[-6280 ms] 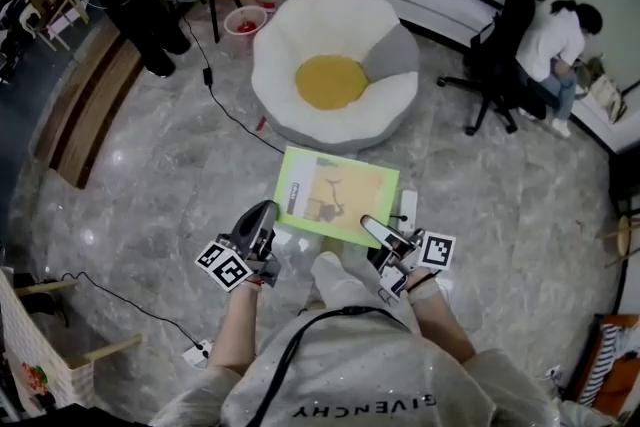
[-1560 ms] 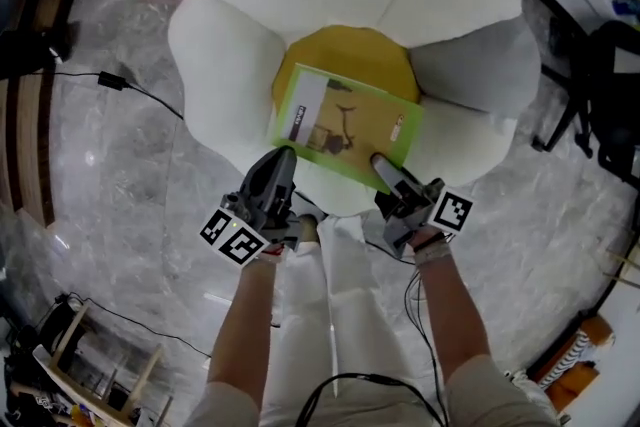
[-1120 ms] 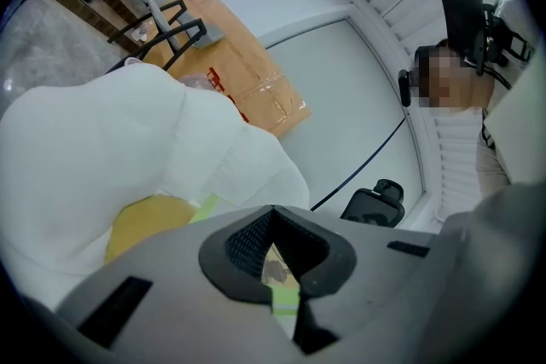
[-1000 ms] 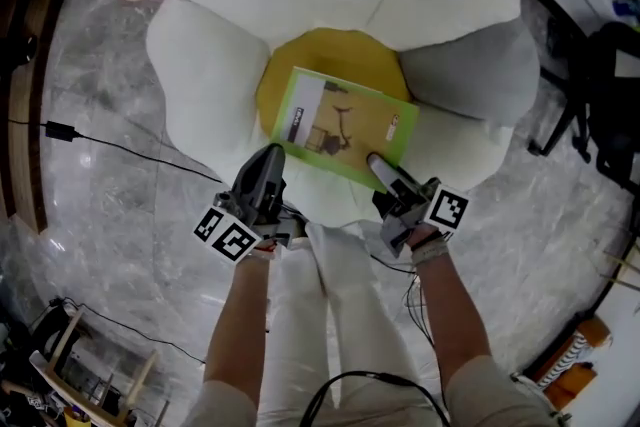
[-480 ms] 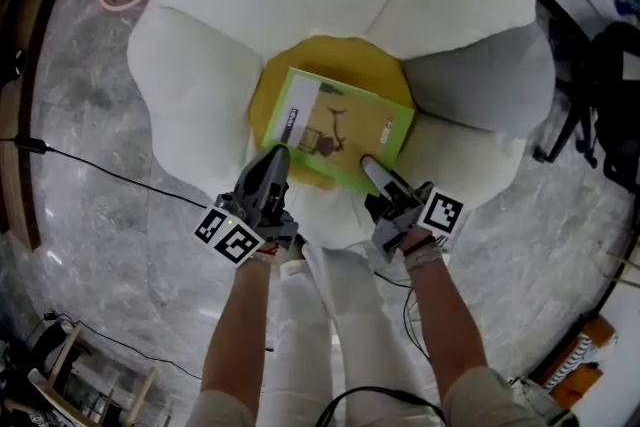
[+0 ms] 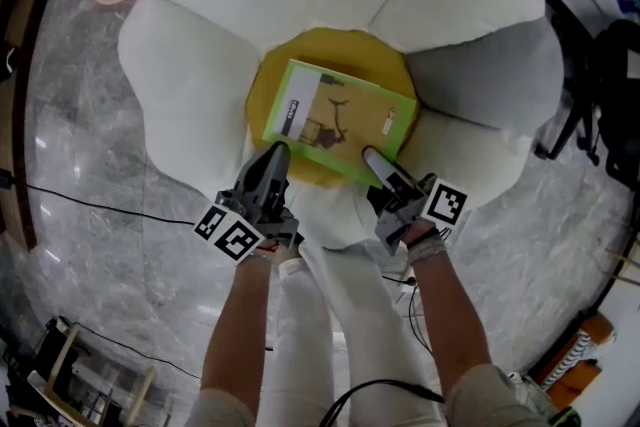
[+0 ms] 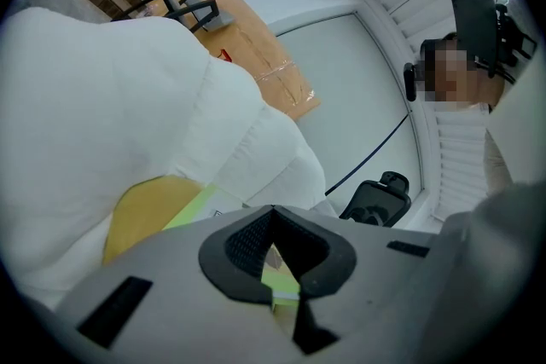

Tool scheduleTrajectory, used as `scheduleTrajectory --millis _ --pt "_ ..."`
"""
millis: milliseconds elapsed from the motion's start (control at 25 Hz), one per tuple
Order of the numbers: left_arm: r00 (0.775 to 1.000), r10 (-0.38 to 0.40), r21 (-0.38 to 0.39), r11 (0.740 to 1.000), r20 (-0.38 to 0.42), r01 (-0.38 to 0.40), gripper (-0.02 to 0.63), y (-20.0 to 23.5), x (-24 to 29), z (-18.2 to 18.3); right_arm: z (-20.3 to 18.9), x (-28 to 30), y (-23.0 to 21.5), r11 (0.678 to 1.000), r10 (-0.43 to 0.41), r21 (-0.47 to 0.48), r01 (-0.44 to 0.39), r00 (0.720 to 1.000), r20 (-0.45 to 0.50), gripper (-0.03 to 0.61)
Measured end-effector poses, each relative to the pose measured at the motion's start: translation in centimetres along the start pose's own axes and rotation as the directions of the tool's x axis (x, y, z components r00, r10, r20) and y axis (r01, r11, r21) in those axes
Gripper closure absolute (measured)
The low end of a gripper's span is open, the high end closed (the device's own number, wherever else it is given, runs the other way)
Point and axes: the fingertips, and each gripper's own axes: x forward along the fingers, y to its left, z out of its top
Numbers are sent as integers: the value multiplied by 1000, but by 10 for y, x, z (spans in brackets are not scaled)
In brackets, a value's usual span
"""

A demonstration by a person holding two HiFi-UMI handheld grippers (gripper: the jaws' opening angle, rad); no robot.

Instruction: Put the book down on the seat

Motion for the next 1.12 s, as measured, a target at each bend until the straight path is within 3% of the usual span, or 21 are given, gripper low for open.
scheduleTrajectory --millis 1120 --pt "1000 0 13 1000 -10 0 590 10 18 -15 7 10 -28 999 15 42 -14 1000 -19 423"
